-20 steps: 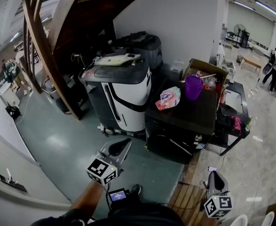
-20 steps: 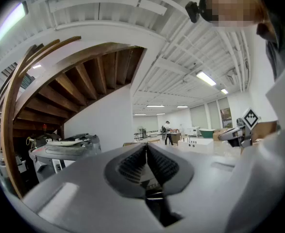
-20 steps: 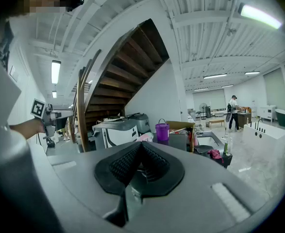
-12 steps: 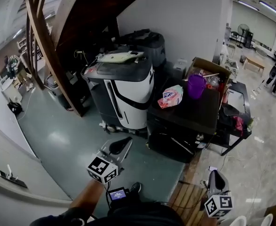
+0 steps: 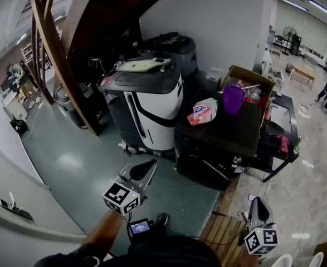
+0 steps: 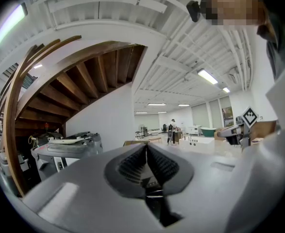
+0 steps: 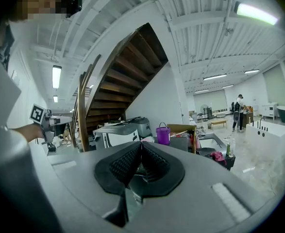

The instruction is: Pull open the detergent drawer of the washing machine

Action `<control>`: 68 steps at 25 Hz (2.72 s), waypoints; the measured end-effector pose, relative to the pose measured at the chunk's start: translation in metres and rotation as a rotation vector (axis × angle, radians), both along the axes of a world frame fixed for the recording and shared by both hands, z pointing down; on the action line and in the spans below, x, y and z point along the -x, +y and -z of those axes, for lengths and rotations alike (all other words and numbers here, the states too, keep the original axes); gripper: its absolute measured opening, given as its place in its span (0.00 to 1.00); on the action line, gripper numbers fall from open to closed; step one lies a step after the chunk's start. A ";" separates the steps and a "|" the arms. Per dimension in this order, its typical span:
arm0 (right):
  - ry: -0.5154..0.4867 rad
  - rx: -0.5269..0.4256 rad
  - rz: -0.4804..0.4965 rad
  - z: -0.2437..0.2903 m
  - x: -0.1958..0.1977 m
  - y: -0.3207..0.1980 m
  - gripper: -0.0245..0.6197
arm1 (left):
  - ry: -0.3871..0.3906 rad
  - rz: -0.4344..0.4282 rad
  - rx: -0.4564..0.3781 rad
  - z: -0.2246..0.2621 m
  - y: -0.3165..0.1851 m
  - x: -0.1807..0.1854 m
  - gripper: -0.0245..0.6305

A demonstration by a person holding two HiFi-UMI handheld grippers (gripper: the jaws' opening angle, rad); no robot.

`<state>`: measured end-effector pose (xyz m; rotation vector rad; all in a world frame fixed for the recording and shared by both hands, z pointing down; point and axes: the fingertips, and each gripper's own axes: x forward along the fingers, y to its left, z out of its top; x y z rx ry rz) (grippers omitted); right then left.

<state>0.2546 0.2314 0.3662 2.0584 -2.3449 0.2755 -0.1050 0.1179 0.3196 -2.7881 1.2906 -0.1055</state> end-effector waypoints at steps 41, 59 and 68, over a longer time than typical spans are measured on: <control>0.011 0.009 -0.173 0.009 0.029 -0.113 0.05 | 0.052 -0.160 0.057 -0.018 -0.170 0.009 0.13; 0.067 0.037 -0.293 0.017 0.067 -0.155 0.05 | 0.099 -0.258 0.093 -0.040 -0.247 0.039 0.13; 0.112 0.043 -0.236 0.031 0.091 -0.188 0.05 | 0.173 -0.199 0.103 -0.043 -0.256 0.074 0.13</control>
